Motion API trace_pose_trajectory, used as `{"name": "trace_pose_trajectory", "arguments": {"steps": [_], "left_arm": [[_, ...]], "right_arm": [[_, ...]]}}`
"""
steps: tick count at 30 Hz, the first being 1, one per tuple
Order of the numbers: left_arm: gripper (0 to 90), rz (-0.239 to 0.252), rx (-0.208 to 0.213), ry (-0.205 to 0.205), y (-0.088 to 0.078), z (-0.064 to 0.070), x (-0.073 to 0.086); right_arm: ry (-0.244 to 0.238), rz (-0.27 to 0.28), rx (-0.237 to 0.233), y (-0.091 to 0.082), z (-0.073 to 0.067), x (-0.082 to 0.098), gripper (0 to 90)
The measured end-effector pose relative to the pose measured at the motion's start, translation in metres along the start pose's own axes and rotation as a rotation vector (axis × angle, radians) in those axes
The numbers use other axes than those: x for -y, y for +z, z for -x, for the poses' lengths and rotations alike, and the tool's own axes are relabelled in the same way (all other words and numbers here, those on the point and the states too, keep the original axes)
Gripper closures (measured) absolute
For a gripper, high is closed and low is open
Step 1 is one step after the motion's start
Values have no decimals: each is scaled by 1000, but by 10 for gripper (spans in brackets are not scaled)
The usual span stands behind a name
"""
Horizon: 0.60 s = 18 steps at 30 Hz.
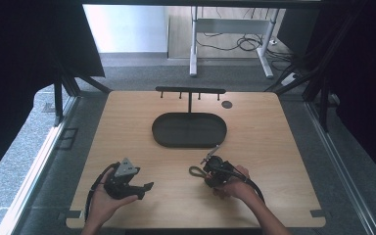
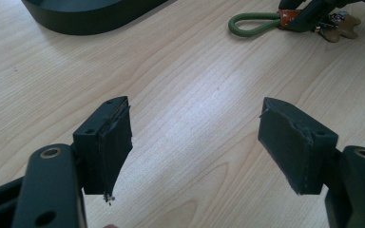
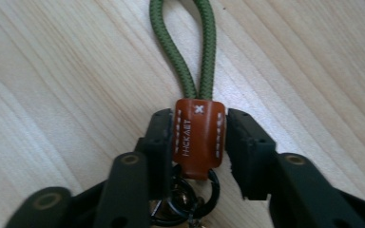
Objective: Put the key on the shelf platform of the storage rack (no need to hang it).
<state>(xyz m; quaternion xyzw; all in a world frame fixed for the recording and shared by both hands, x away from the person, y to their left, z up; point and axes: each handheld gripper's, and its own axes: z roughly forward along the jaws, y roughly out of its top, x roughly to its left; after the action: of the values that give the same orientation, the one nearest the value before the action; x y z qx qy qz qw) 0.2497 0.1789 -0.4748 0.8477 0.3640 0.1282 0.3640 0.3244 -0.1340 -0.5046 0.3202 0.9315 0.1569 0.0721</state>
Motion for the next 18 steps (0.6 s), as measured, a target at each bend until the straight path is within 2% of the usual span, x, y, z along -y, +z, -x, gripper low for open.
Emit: {"name": "trace_pose_trajectory", "arguments": {"steps": [11,18], "left_arm": [[274,2,-2,3,0,-1,0],[274,-2,-3,3,1,1,0]], "right_arm": [[3,-3,-31,-3,4,1,667],[8,41,-24,-24,8,3,668]]}}
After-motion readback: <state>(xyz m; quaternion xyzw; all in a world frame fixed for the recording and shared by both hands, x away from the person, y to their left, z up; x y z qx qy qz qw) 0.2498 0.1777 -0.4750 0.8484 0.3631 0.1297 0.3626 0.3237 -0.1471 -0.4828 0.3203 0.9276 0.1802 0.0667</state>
